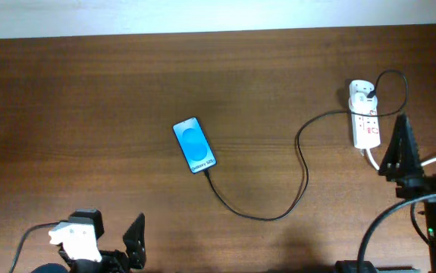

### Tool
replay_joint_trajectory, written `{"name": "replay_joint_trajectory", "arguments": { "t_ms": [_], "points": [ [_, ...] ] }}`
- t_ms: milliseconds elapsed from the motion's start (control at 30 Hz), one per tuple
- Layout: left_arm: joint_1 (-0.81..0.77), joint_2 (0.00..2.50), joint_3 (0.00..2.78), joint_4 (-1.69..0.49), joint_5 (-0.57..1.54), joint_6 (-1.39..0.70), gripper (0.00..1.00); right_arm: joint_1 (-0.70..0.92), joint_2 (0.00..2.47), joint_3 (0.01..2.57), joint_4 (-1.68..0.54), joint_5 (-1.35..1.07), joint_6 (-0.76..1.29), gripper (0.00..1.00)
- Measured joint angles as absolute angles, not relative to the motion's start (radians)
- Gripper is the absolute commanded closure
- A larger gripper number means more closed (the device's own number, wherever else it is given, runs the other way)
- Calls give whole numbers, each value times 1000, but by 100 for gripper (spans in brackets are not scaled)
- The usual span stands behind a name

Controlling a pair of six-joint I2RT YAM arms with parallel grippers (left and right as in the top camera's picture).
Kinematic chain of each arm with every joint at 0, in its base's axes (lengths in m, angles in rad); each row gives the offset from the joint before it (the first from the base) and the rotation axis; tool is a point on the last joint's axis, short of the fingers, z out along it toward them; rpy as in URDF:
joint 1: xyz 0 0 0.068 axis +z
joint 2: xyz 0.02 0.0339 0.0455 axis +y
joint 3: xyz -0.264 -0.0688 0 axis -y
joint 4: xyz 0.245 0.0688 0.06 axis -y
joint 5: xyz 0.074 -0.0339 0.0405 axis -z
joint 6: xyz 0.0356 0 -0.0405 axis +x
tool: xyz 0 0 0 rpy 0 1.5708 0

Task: Plug charger to phone and switch on socket
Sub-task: 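Lower the phone flat onto the table and release the left gripper, then move the right gripper over the white power strip's switch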

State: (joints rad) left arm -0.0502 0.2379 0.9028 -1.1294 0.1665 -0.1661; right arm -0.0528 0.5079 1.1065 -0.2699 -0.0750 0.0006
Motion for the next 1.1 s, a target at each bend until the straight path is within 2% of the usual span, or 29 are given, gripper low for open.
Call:
{"name": "replay_joint_trajectory", "arguments": {
  "t_ms": [233,467,667,800,833,933,1000,1067,1100],
  "points": [
    [-50,236,903,-1152,179,-115,1,-53,490,1106,-273,-75,-1,2],
    [-50,236,903,-1156,63,-112,1,-53,503,1107,-265,-22,44,2],
    [-50,234,903,-1158,52,-112,1,-53,931,1103,-214,-15,184,2],
    [-50,233,903,-1162,51,-112,1,-57,1022,1103,-363,-15,348,2],
    [-50,233,903,-1165,51,-112,1,-75,1020,1110,-467,-19,402,2],
    [-50,233,902,-1190,51,-112,1,-229,1022,1105,-632,-27,501,0],
    [-50,233,902,-1190,51,-112,1,-351,1033,1106,-704,-89,514,6],
    [-50,233,903,-1190,51,-112,1,-424,1079,1106,-755,-156,440,27],
    [-50,233,902,-1190,51,-112,1,-437,1110,1107,-788,-175,414,33]
  ]
}}
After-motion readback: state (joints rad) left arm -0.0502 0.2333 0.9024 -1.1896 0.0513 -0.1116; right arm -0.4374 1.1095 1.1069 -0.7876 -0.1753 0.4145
